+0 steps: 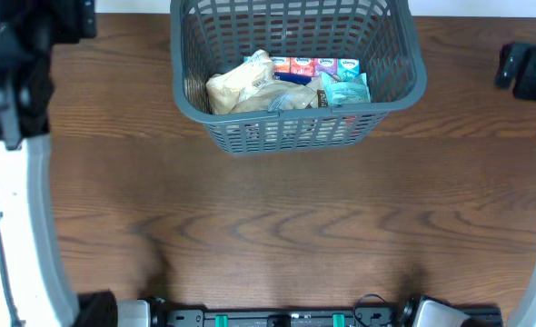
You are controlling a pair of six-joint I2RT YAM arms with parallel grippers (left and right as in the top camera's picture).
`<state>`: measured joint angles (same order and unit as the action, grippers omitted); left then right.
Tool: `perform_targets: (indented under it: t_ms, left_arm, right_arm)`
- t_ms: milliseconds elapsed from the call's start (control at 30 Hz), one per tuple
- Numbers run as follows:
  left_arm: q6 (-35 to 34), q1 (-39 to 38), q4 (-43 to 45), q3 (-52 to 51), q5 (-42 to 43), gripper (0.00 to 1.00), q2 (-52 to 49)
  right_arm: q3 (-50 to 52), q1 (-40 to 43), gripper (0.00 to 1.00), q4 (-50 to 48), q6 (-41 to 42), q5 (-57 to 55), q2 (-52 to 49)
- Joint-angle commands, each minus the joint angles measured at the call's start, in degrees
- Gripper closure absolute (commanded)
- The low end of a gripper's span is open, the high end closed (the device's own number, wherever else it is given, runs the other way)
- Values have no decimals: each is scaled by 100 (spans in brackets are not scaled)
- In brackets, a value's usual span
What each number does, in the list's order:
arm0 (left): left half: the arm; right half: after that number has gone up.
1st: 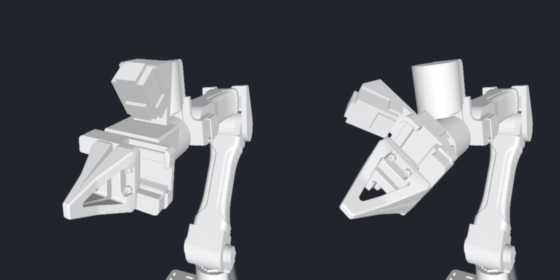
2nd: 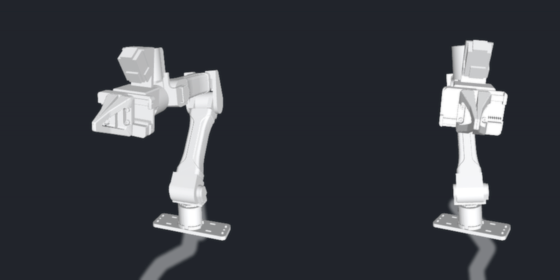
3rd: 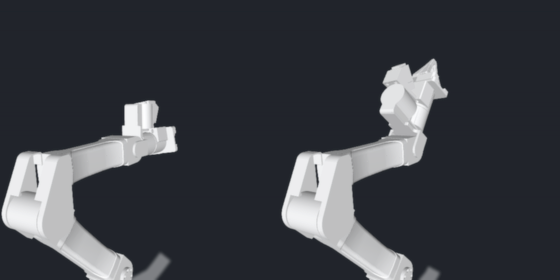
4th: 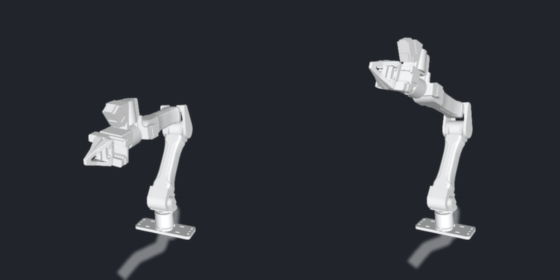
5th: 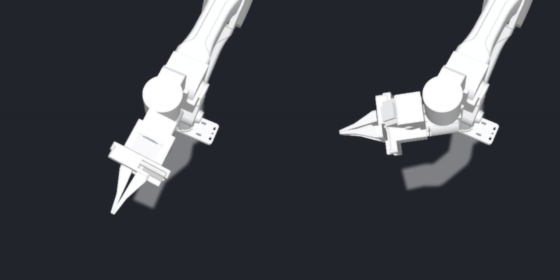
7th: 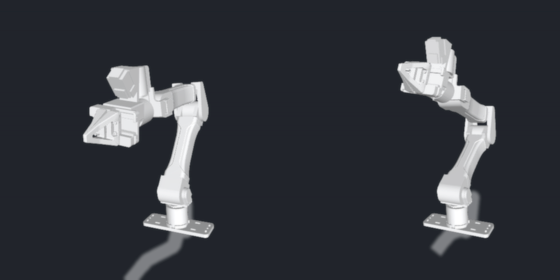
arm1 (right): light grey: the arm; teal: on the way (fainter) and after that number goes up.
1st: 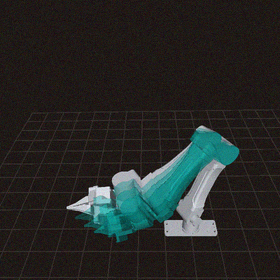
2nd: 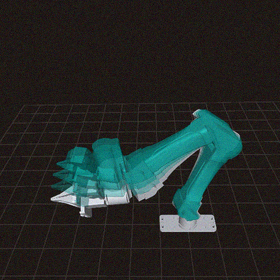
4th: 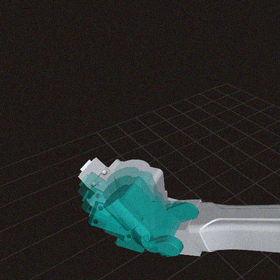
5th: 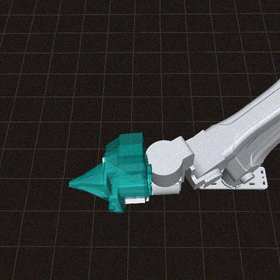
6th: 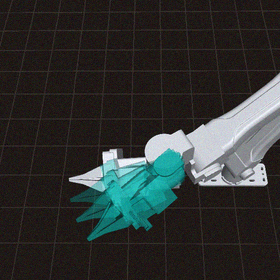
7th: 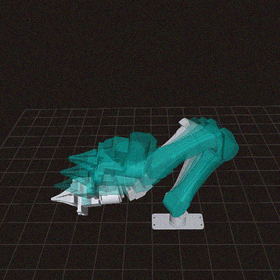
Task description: Pack container
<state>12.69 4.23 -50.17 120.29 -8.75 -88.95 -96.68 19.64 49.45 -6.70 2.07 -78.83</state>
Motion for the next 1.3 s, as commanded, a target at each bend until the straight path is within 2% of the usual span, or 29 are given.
perform_targets:
  t_ms: [0,167,367,667,933,1033,1267]
  left_arm:
    - [-358,103,-7,-485,234,1,525]
    - [-365,111,529,-1941,435,1,1556]
    - [-380,111,1425,-4061,1394,1,3143]
    - [-271,111,1519,-6354,2675,1,5195]
    - [-129,111,1045,-6983,3058,1,6467]
    - [13,111,664,-6983,3405,1,6662]
    - [11,111,352,-6983,3447,1,6701]
  right_arm:
    - [216,-22,1,210,354,-59,509]
    - [1285,-24,1,116,413,-55,1480]
    - [2907,-114,1,-223,413,31,2903]
    - [4656,-638,1,-162,691,129,4684]
    - [5357,-979,1,271,577,1270,5230]
    - [5482,-1115,1,280,557,1639,5230]
    - [5523,-1296,1,251,577,1506,5230]
